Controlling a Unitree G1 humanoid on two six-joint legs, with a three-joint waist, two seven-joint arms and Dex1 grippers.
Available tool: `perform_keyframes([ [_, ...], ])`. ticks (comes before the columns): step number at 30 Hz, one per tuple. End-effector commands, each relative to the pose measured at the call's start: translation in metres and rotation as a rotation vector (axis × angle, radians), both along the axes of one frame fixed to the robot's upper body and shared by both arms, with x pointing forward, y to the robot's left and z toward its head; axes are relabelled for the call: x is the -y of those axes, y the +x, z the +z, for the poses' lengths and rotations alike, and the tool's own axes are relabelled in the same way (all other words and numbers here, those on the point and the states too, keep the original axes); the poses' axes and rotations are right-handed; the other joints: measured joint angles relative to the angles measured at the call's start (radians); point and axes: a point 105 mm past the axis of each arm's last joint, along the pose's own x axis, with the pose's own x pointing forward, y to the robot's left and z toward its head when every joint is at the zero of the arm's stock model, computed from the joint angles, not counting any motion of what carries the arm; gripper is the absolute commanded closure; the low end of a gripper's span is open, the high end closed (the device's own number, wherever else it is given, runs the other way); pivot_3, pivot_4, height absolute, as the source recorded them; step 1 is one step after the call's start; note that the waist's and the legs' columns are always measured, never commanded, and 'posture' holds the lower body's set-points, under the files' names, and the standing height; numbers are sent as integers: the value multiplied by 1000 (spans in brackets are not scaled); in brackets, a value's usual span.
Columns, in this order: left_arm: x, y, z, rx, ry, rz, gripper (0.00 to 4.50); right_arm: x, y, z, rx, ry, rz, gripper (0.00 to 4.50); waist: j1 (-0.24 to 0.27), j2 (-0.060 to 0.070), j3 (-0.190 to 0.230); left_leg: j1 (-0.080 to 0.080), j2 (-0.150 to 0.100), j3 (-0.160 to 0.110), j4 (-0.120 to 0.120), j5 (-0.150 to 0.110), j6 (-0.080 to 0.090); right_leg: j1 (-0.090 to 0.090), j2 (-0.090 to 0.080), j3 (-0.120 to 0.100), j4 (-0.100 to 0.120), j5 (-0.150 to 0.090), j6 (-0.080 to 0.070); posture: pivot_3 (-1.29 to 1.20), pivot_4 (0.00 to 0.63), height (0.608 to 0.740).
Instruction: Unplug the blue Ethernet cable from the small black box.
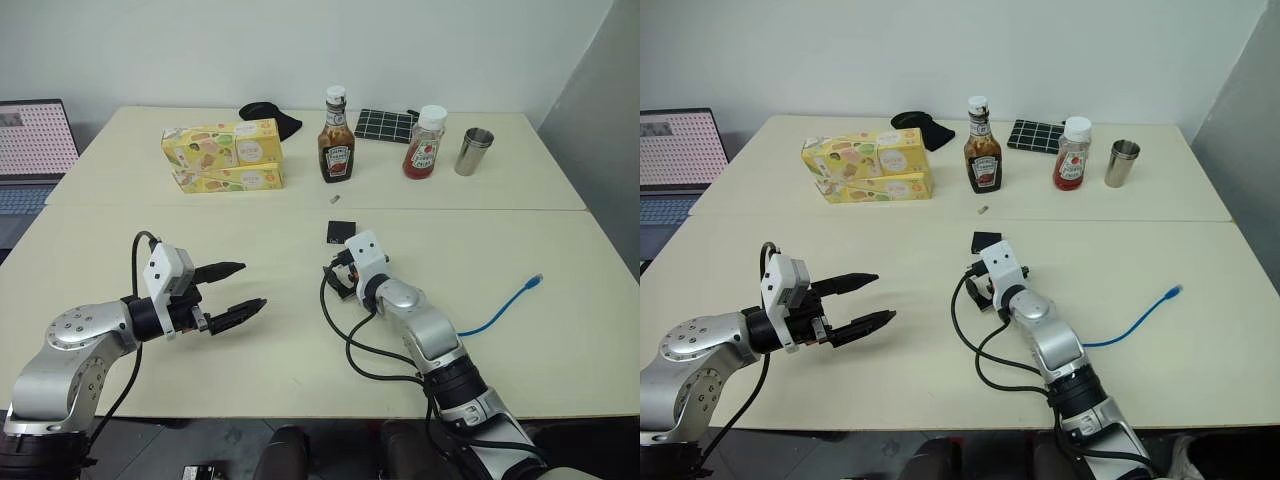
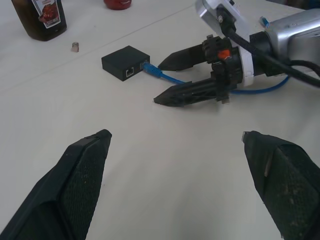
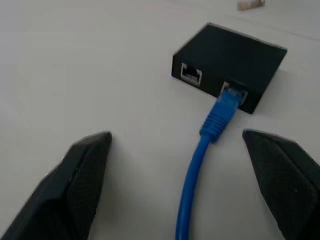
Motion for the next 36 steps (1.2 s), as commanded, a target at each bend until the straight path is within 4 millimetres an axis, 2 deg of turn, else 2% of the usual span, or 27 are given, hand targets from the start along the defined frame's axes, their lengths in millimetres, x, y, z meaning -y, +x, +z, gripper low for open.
perform_keyframes([
  [1, -1, 1, 11, 51, 19, -2, 0, 4, 10, 7, 36, 2, -77, 926, 0, 0, 0, 0, 0, 0, 0, 0, 0, 0, 0, 0, 0, 0, 0, 0, 150, 740],
  [10, 0, 2, 8, 55, 19, 9, 0, 16, 19, 7, 22, 10, -149, 3206, 1, 0, 0, 0, 0, 0, 0, 0, 0, 0, 0, 0, 0, 0, 0, 0, 150, 740],
  [15, -9, 11, 9, 45, -27, 84, 0, 31, 22, 19, 97, -14, -127, 4367, 2, 0, 0, 0, 0, 0, 0, 0, 0, 0, 0, 0, 0, 0, 0, 0, 150, 740],
  [18, -13, 15, 6, -6, -62, 119, 0, 31, 16, 33, 182, -45, 3, 4389, 2, 0, 0, -1, 0, 0, 0, 0, 0, 0, 0, 0, 0, 0, 0, 0, 150, 740],
  [21, -11, 14, 7, -76, -143, 107, 0, 21, -5, 51, 327, -124, 272, 4390, -2, 0, 0, -2, 0, 1, 0, 0, 0, -2, 0, 0, 0, 0, 0, 0, 150, 740],
  [26, 2, 12, 18, -158, -255, 34, 0, 12, -42, 70, 602, -293, 636, 4391, -9, 0, 0, -2, 0, 0, 0, 0, 0, -2, 0, -1, 0, 0, 0, 0, 150, 740],
  [28, 15, 11, 28, -184, -318, -27, 0, 8, -59, 79, 743, -370, 785, 4392, -12, 0, 0, -2, 1, 0, 0, 0, 0, -2, 0, -1, 0, 0, 0, 0, 150, 740],
  [36, 40, -3, 32, -265, -389, -153, 0, 0, -66, 97, 960, -449, 906, 4392, -16, -1, 1, -2, 1, 0, 1, 0, 0, -1, 0, -1, 0, 0, 0, 0, 150, 740],
])
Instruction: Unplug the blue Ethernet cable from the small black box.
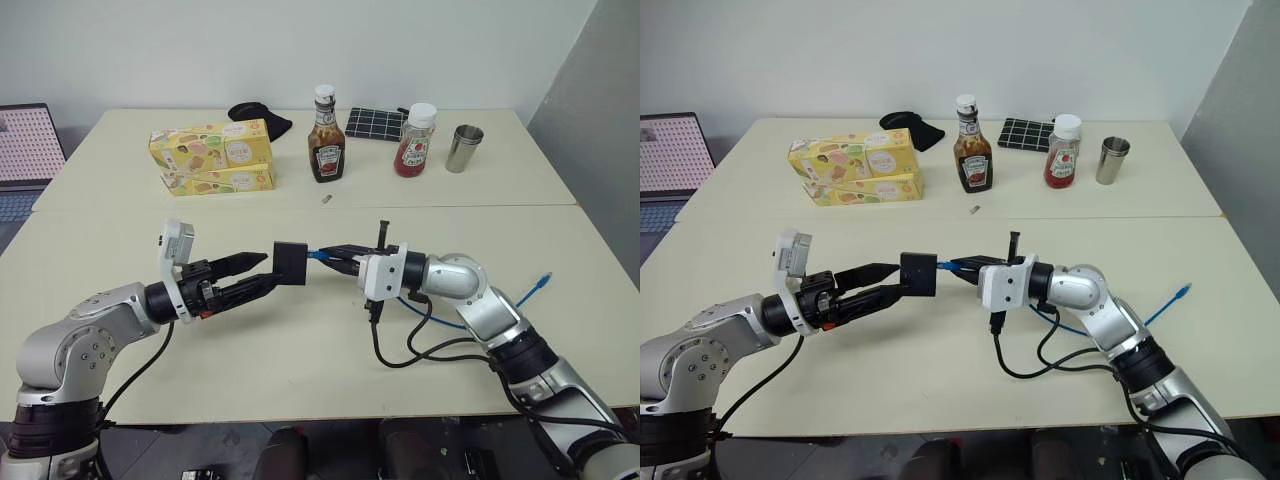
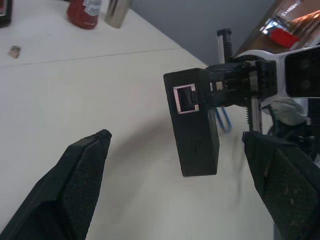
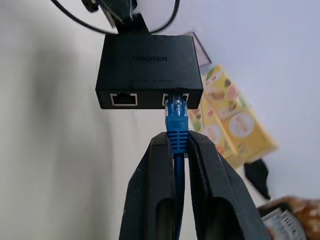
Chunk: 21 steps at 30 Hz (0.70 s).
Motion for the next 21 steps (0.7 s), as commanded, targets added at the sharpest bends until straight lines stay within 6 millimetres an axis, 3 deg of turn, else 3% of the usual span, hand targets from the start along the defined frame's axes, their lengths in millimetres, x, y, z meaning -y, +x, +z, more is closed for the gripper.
perform_keyframes([
  [1, 10, -9, 7, 8, -34, -57, 0, -4, -5, 14, 102, 12, 58, 4392, 1, 0, 0, 0, 0, 0, 0, 0, 0, 0, 0, 0, 0, 0, 0, 0, 150, 740],
  [4, 10, -9, 8, 2, -50, -54, 0, -5, -7, 16, 140, 10, 75, 4393, 3, 0, 0, 0, 0, 0, 0, 0, 0, 0, -1, 0, 0, 0, 0, 0, 150, 740],
  [7, 9, -9, 8, -5, -66, -57, 492, -4, -7, 14, 161, -5, 84, 4393, 3, 0, 0, 0, 0, 0, 0, 0, 0, 0, -1, 0, 0, 0, 0, 0, 150, 740],
  [21, 10, -9, 1, -19, -43, -57, 3547, -4, -12, 10, 204, -15, 109, 4405, 3, 0, 0, 0, 0, 0, 0, 0, 0, 0, -1, 1, 0, 0, 0, 0, 150, 740],
])
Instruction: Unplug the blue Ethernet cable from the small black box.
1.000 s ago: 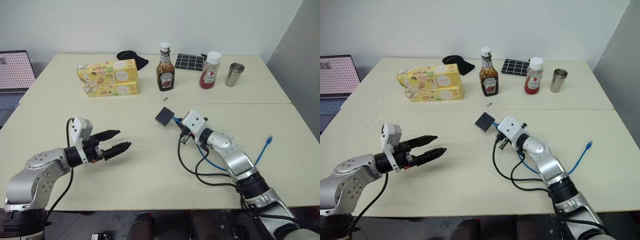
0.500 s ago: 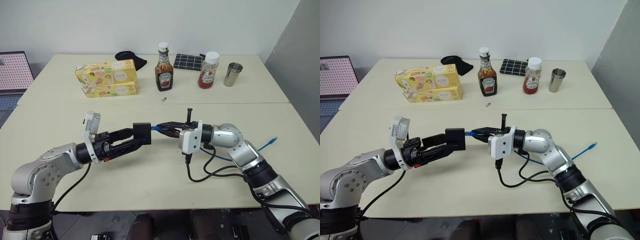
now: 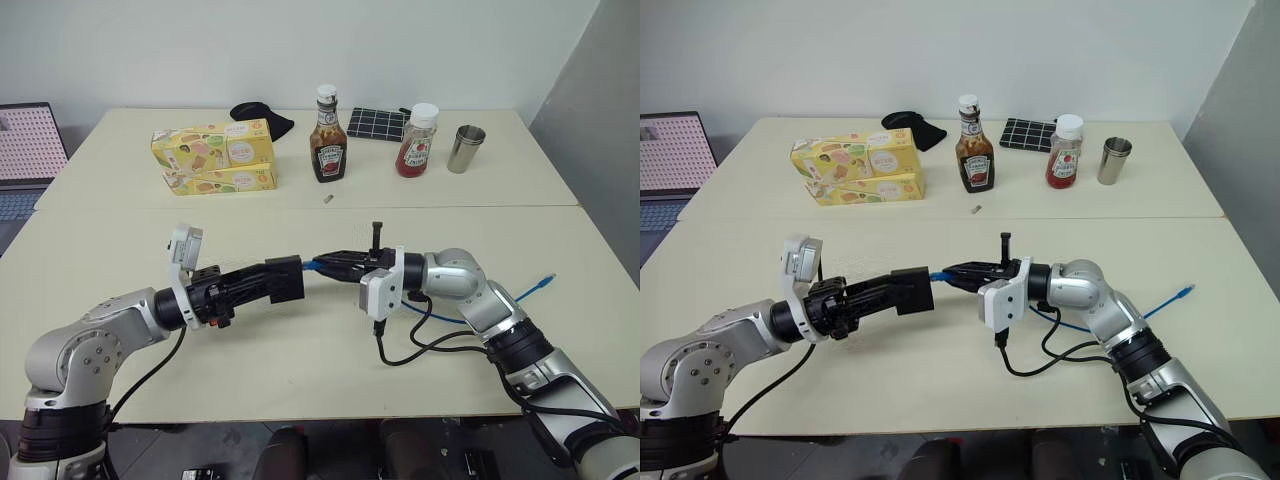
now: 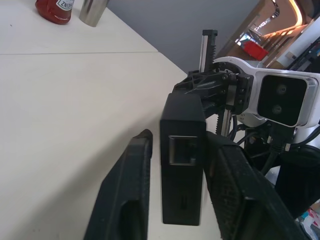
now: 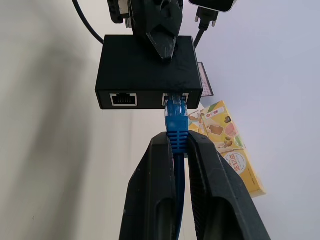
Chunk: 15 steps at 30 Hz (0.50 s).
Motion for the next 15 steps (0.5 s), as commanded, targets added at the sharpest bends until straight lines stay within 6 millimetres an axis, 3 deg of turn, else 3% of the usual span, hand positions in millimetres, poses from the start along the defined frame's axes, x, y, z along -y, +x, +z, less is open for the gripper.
perform_keyframes([
  [1, 2, -2, 3, 25, 13, -10, 3696, -3, -7, 17, 67, 42, 38, 4405, 0, 0, 0, 0, 0, 0, 0, 0, 0, 0, 0, 0, 0, 0, 0, 0, 150, 740],
  [6, 2, -2, 0, 16, 24, -16, 3735, -2, -13, 10, 90, -29, 62, 4408, 1, 0, 0, 0, 0, 0, 0, 0, 0, 0, 0, 0, 0, 0, 0, 0, 150, 740],
  [7, 2, -2, 0, 15, 25, -20, 3735, -2, -14, 10, 88, -33, 65, 3705, 1, 0, 0, 0, 0, 0, 0, 0, 0, 0, 0, 0, 0, 0, 0, 0, 150, 740],
  [12, 4, 2, -1, 35, 32, -19, 3735, 5, -16, 9, 35, -79, 65, 2559, 2, 0, 0, 0, 0, 0, 0, 0, 0, 0, 0, 0, 0, 0, 0, 0, 150, 740],
  [15, 9, 3, -2, 70, 53, -47, 3735, 16, -21, 13, -106, -97, 54, 1920, 8, 0, 0, 0, 0, 0, 0, 0, 0, 0, 0, 0, 0, 0, 0, 0, 150, 740],
])
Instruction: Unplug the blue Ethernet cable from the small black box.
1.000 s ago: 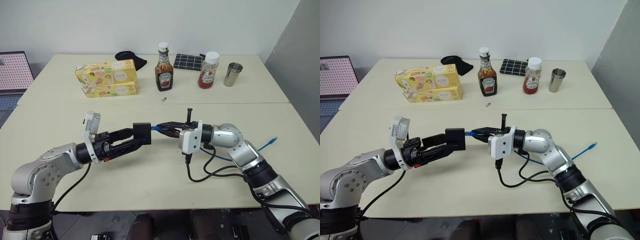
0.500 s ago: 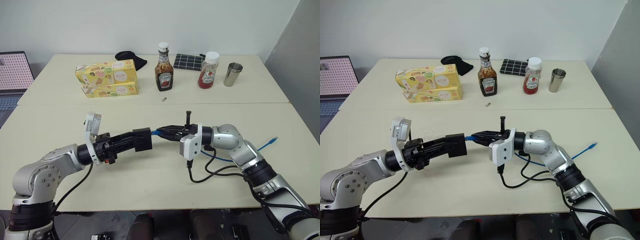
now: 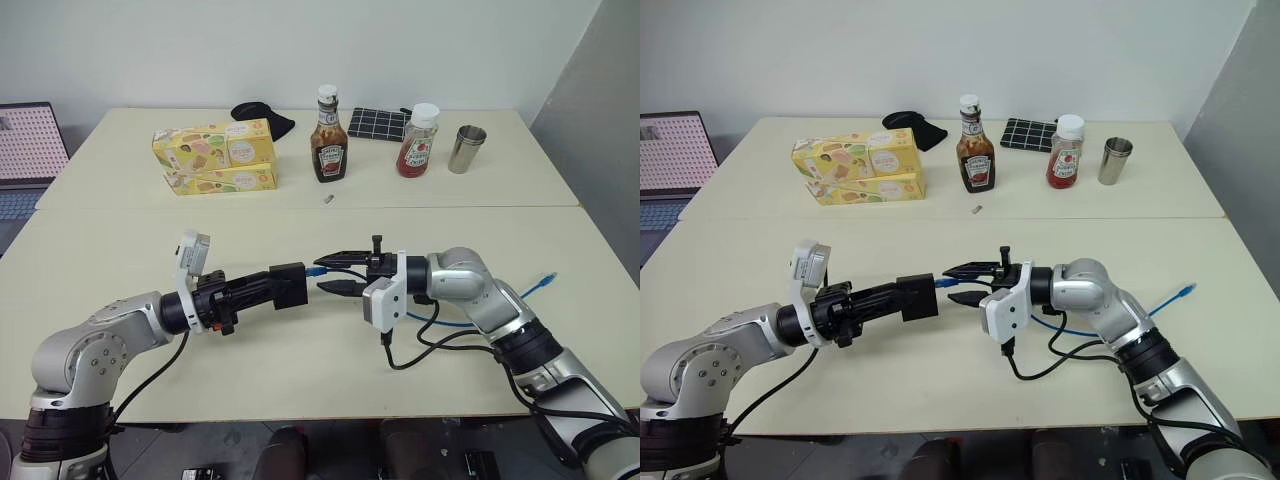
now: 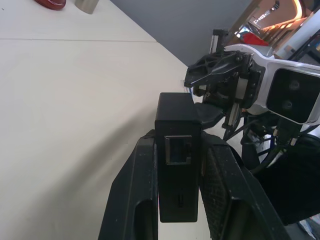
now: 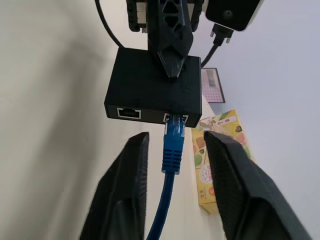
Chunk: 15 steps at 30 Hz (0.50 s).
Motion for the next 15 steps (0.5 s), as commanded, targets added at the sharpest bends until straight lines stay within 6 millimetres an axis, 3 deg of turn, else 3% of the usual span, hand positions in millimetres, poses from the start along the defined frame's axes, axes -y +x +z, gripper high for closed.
perform_keyframes([
  [1, 8, 0, 6, 86, 22, -50, 3735, 13, -11, 18, -178, 15, -3, 1699, 6, 0, 0, 0, 0, 0, 0, 0, 0, 0, 0, 0, 0, 0, 0, 0, 150, 740],
  [4, 11, -3, 4, 128, 55, -99, 3735, 22, -17, 30, -456, 79, -47, 1051, 12, 1, 0, 0, 0, 0, 0, 0, 0, 1, -1, 0, -1, 0, 0, 0, 150, 740],
  [7, 13, -5, 1, 199, 67, -132, 3735, 27, -26, 41, -763, 161, -65, 1039, 12, 0, 0, 0, 1, -3, 0, 0, 0, 1, -1, 0, -1, 0, 0, 0, 150, 740],
  [10, 15, -4, 1, 248, 61, -141, 3735, 24, -30, 46, -946, 244, -67, 1039, 12, 0, 0, 0, 1, -6, 0, 0, 0, 1, -1, 0, -1, 0, 0, 0, 150, 740],
  [15, 18, -6, 4, 273, 17, -187, 3735, 18, -29, 35, -1182, 268, -104, 1039, 11, 0, 0, 0, 0, -5, 0, 0, 0, 1, 0, -2, -1, 0, 0, 0, 150, 740],
])
